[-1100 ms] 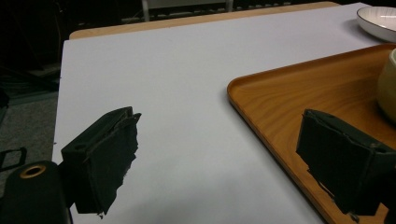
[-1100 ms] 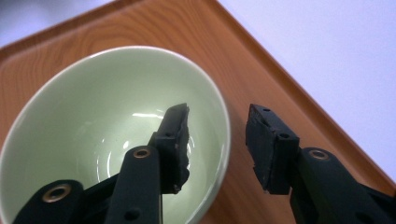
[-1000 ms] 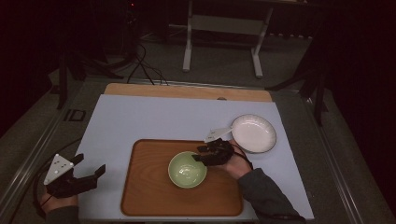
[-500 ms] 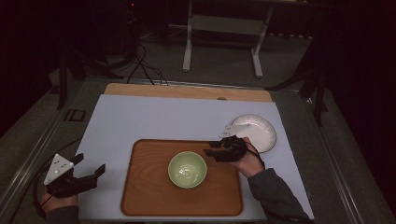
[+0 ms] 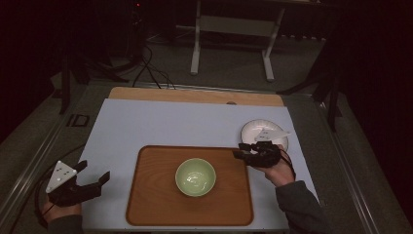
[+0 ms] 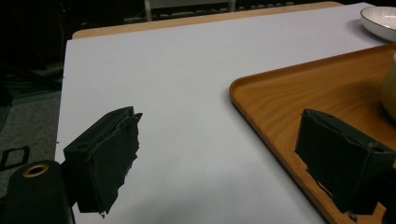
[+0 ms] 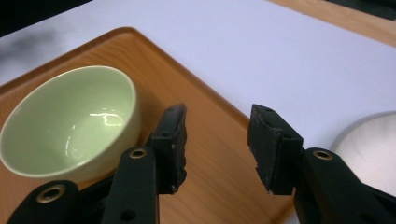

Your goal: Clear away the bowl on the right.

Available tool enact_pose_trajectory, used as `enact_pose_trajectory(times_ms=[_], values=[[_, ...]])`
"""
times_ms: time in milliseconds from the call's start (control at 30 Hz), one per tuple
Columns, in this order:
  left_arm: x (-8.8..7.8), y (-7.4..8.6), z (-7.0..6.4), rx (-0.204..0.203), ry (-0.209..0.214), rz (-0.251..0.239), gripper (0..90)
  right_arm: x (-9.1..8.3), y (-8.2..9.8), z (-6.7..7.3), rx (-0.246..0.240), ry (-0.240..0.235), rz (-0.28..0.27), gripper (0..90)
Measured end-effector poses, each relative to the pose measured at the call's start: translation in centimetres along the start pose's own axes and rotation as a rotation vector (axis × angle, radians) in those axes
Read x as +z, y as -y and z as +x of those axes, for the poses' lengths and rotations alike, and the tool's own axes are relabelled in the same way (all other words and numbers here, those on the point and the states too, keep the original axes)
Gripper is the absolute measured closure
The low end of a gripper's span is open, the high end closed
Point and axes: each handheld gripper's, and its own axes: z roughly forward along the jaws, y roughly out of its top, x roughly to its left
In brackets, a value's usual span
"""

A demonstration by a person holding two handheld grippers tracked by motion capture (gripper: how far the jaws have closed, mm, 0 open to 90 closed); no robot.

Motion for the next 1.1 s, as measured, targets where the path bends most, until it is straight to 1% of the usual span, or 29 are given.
enact_pose_trajectory(times_ms=[67, 100, 133, 300, 367, 433, 500, 600, 633, 700, 767, 967, 1000, 1100], values=[[0.0, 0.0, 0.0, -0.001, 0.0, 0.0, 13.1, -0.3, 0.2, -0.2, 0.003, 0.007, -0.008, 55.2], [0.0, 0.0, 0.0, -0.001, 0.0, 0.0, 13.1, -1.1, 0.7, -0.6, 0.012, 0.025, -0.018, 54.8], [0.0, 0.0, 0.0, -0.001, -0.001, 0.0, 13.2, -1.6, 1.0, -0.8, 0.024, 0.032, -0.032, 54.7], [0.0, 0.0, 0.0, -0.004, 0.0, -0.002, 13.1, -3.4, 2.6, -1.6, 0.059, 0.071, -0.071, 53.1], [0.0, 0.0, 0.0, -0.004, -0.001, -0.002, 13.2, -4.2, 3.2, -1.9, 0.069, 0.1, -0.079, 52.1], [0.0, 0.0, 0.0, -0.004, 0.0, 0.0, 13.2, -4.9, 3.9, -2.2, 0.08, 0.123, -0.082, 51.6], [0.0, 0.0, 0.0, -0.003, 0.0, 0.001, 13.2, -5.5, 4.5, -2.5, 0.081, 0.159, -0.07, 51.3], [0.0, 0.0, 0.0, -0.002, -0.001, 0.0, 13.2, -6.2, 5.4, -2.9, 0.111, 0.188, -0.08, 51.2], [0.0, 0.0, 0.0, -0.002, -0.001, 0.0, 13.3, -6.2, 5.4, -2.9, 0.111, 0.188, -0.08, 51.2], [-0.1, 0.0, 0.0, -0.003, -0.001, -0.005, 13.3, -6.6, 6.3, -3.1, 0.11, 0.225, -0.061, 49.5], [-0.2, 0.0, 0.0, -0.006, -0.003, -0.005, 13.3, -6.7, 6.8, -3.1, 0.106, 0.249, -0.05, 48.1], [-0.2, 0.0, 0.1, -0.005, -0.005, -0.005, 13.7, -7.4, 8.5, -3.1, 0.105, 0.272, -0.047, 44.3], [-0.2, 0.0, 0.1, -0.004, -0.005, -0.005, 13.7, -7.5, 8.7, -3.0, 0.107, 0.275, -0.05, 43.1], [-0.2, 0.0, 0.1, -0.004, -0.007, -0.003, 13.7, -7.8, 9.0, -3.1, 0.117, 0.276, -0.065, 42.9]])
